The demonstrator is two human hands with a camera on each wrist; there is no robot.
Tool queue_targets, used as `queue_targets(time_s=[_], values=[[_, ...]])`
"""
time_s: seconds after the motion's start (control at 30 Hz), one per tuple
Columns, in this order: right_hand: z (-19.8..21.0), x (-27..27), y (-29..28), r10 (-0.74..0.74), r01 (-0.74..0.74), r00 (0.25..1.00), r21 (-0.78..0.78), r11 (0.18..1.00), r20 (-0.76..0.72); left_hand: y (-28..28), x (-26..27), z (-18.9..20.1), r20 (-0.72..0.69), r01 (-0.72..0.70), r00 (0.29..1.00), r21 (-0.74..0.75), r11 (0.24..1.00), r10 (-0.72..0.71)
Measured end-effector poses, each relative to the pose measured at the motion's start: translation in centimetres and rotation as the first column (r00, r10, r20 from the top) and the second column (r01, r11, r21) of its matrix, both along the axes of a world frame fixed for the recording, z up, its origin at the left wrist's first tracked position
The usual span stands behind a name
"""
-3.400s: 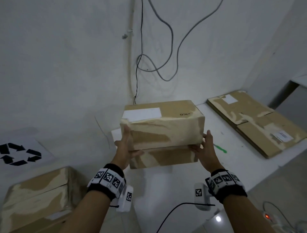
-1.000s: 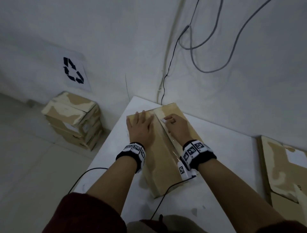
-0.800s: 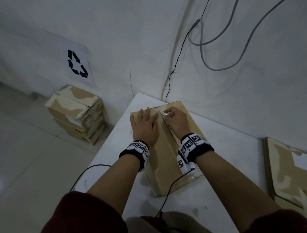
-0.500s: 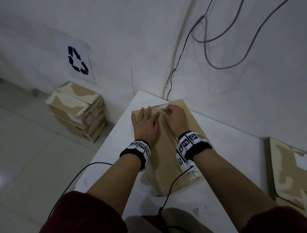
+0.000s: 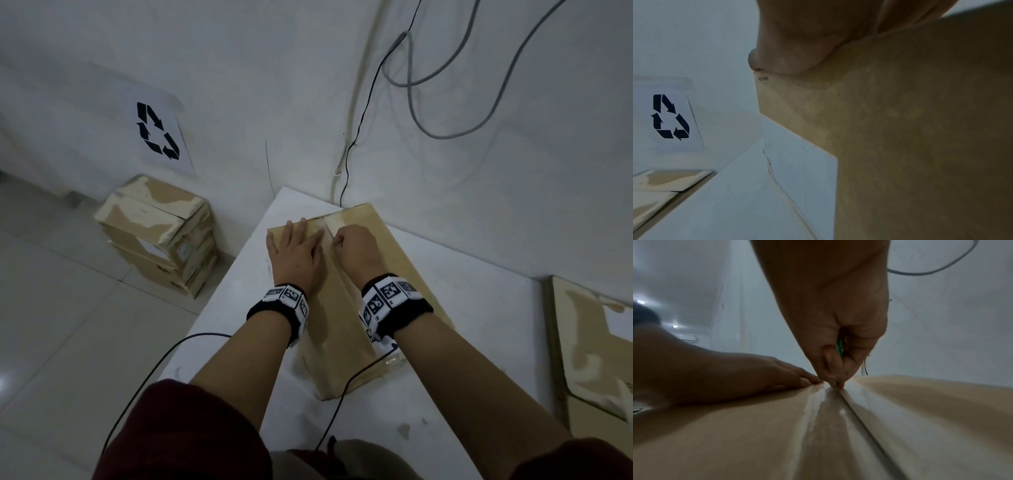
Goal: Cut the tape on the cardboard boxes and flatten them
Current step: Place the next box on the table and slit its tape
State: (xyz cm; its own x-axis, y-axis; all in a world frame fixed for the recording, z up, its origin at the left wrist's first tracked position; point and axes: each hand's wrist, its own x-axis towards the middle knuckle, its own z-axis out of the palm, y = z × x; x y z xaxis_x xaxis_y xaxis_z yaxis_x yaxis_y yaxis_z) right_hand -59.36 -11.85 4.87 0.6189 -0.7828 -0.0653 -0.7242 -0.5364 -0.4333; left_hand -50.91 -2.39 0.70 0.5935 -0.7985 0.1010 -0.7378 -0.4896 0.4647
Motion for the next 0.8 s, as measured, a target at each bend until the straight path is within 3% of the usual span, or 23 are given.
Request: queue_targets(time_s=[0.4,0.5,0.63,0.8], values=[[0.9,-9.5,6.9,-0.122,0.120,0.992,0.055,0.991,0.036,0.0,0.1,-0.2,-0.009,0.021,1.000,0.050,0.999,-0.020],[1.0,-9.8,7.6,-0.153,0.152,0.988,0.042,0.987,0.022,0.9,-0.4,0.4,0.050,0.160,0.985,0.112,0.981,-0.167],[1.1,-9.5,7.5,-0.159,0.159,0.987,0.020,0.987,0.005,3.4,-5.2,0.4,0.052,0.431,0.899,0.065,0.900,-0.434],[0.8,-10.1,8.4,-0.217,0.216,0.976,0.021,0.976,0.026,3.9,-5.4,-0.6,0.100,0.433,0.898,-0.037,0.901,-0.428]])
